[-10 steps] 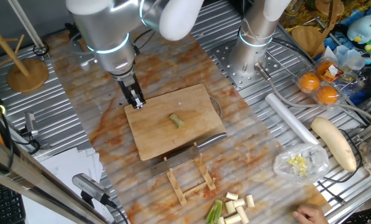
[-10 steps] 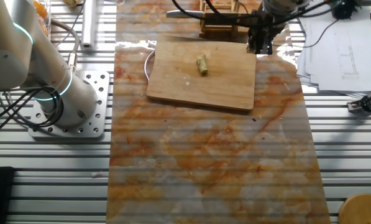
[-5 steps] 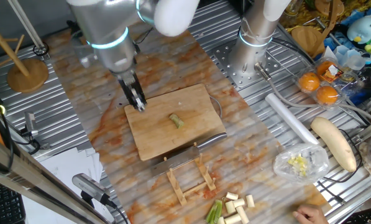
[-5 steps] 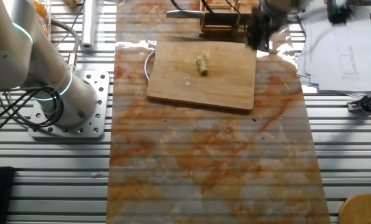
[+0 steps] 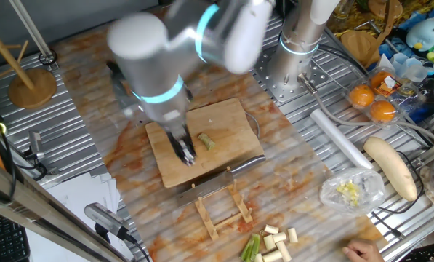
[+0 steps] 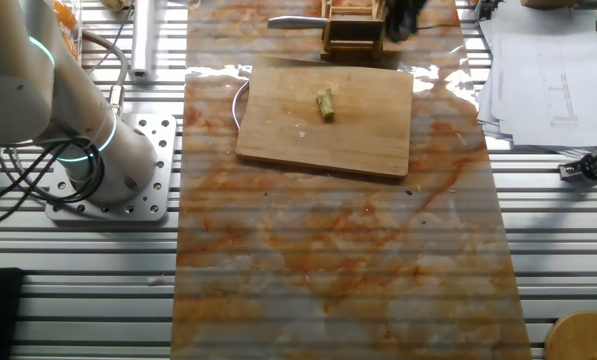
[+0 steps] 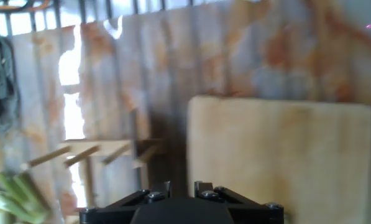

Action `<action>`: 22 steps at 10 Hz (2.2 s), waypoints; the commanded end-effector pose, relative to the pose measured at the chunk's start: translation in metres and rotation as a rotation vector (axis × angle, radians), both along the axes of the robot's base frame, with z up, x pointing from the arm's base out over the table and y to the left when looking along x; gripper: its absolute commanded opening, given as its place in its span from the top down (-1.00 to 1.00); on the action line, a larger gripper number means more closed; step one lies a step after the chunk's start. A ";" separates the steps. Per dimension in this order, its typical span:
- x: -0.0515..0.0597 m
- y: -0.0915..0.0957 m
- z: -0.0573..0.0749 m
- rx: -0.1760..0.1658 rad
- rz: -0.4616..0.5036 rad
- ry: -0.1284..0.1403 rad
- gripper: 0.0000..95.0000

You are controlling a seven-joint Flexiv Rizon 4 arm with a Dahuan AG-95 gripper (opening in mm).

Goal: Chop the scallions

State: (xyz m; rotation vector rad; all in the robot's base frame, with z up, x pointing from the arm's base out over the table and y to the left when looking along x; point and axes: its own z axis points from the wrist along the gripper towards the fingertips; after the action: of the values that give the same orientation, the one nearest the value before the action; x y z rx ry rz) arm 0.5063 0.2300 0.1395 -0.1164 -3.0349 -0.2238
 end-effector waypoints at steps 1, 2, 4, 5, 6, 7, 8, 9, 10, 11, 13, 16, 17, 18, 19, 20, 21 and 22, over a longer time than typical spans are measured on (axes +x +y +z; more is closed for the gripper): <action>-0.011 0.025 -0.016 0.017 -0.008 0.016 0.60; -0.011 0.025 -0.016 0.027 -0.013 0.031 0.60; -0.011 0.025 -0.016 0.018 -0.012 0.022 1.00; -0.011 0.025 -0.016 0.010 -0.011 0.019 1.00; -0.011 0.025 -0.016 0.022 0.014 0.020 1.00; -0.011 0.025 -0.016 0.038 0.045 0.014 1.00; -0.011 0.025 -0.016 0.046 0.079 0.007 1.00; -0.011 0.025 -0.016 0.076 0.070 0.025 1.00; -0.011 0.025 -0.016 0.078 0.059 0.039 1.00; -0.011 0.025 -0.016 0.079 0.059 0.040 1.00; -0.011 0.025 -0.016 0.090 0.066 0.040 0.60; -0.014 0.026 -0.017 0.104 0.086 0.035 0.20; -0.020 0.028 -0.018 0.109 0.093 0.034 0.20; -0.024 0.032 -0.020 0.111 0.096 0.035 0.20; -0.024 0.032 -0.020 0.111 0.096 0.035 0.20; -0.032 0.041 -0.027 0.104 0.091 0.035 0.20; -0.037 0.047 -0.035 0.093 0.090 0.029 0.20; -0.039 0.049 -0.039 0.093 0.095 0.027 0.20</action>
State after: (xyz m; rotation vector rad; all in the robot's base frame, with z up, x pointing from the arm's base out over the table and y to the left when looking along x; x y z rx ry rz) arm 0.4659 0.2823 0.0928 0.0307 -2.9963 -0.3464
